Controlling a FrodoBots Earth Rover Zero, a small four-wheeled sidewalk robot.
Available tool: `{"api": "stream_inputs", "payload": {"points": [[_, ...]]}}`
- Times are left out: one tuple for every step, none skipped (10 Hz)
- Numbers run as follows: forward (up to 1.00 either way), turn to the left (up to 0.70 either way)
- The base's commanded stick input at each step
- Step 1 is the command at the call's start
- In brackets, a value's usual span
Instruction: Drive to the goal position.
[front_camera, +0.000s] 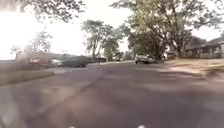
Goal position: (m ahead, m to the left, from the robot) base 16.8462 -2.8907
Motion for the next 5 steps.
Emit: {"api": "stream_inputs", "payload": {"points": [[1.0, 0.0], [1.0, 0.0], [1.0, 0.0], [1.0, -0.03], [1.0, -0.07]]}}
